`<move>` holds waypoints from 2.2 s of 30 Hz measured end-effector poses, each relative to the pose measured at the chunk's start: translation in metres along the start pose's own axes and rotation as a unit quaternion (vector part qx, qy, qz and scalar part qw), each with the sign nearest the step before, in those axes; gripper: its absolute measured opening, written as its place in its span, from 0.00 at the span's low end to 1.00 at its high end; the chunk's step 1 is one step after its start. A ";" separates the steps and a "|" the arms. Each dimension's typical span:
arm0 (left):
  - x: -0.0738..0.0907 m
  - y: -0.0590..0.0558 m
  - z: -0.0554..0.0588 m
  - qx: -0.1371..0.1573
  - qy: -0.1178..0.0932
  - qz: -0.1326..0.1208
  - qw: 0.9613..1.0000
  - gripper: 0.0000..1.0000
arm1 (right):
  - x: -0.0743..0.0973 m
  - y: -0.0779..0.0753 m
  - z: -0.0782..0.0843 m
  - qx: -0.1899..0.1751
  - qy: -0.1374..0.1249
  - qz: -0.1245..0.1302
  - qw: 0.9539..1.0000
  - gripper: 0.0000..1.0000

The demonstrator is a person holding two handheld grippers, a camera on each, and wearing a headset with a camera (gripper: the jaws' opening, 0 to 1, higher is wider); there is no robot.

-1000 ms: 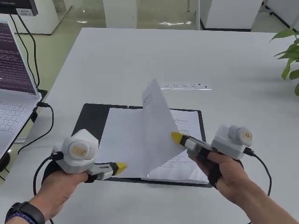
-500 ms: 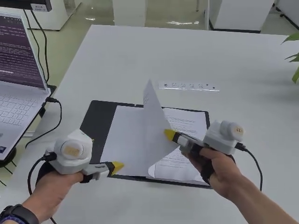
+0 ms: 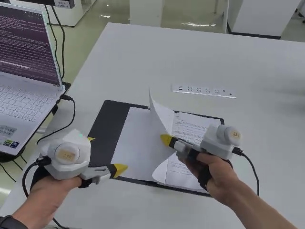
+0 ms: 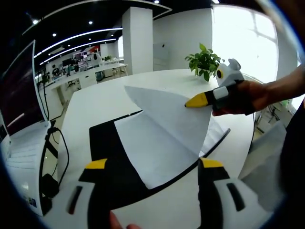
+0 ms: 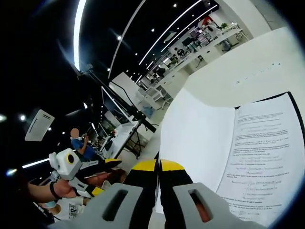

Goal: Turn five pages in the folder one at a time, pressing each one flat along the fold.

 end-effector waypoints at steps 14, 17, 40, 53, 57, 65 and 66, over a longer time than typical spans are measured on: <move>0.014 0.008 0.002 0.011 -0.008 -0.005 1.000 0.76 | -0.043 -0.002 0.023 -0.038 0.029 -0.014 0.999 0.00; 0.017 0.004 0.002 0.007 -0.009 -0.001 1.000 0.76 | -0.051 -0.005 0.029 -0.041 0.036 -0.014 0.998 0.00; 0.020 -0.002 0.008 0.016 -0.009 0.001 1.000 0.75 | -0.097 -0.034 0.079 -0.114 0.082 0.010 0.990 0.00; 0.020 0.001 0.000 0.029 -0.021 -0.005 0.999 0.74 | -0.107 -0.046 0.098 -0.143 0.102 0.026 0.984 0.02; 0.020 0.003 0.005 0.027 -0.016 -0.006 0.999 0.74 | -0.109 -0.044 0.107 -0.140 0.124 0.021 0.982 0.06; 0.022 0.002 0.010 0.030 -0.009 -0.006 0.999 0.74 | -0.110 -0.039 0.111 -0.125 0.128 0.009 0.984 0.15; 0.021 0.003 0.011 0.028 -0.007 -0.006 1.000 0.74 | -0.110 -0.038 0.110 -0.125 0.129 0.006 0.984 0.17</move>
Point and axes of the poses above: the centre of the closed fingertips' face, and the gripper's own axes: x roughly backward along the fingers, y roughly to its left, z roughly out of its underside, the point moved 6 cm from there along x, roughly backward along the fingers, and after that the axes turned 11 degrees about -z, right-handed, at the moved point
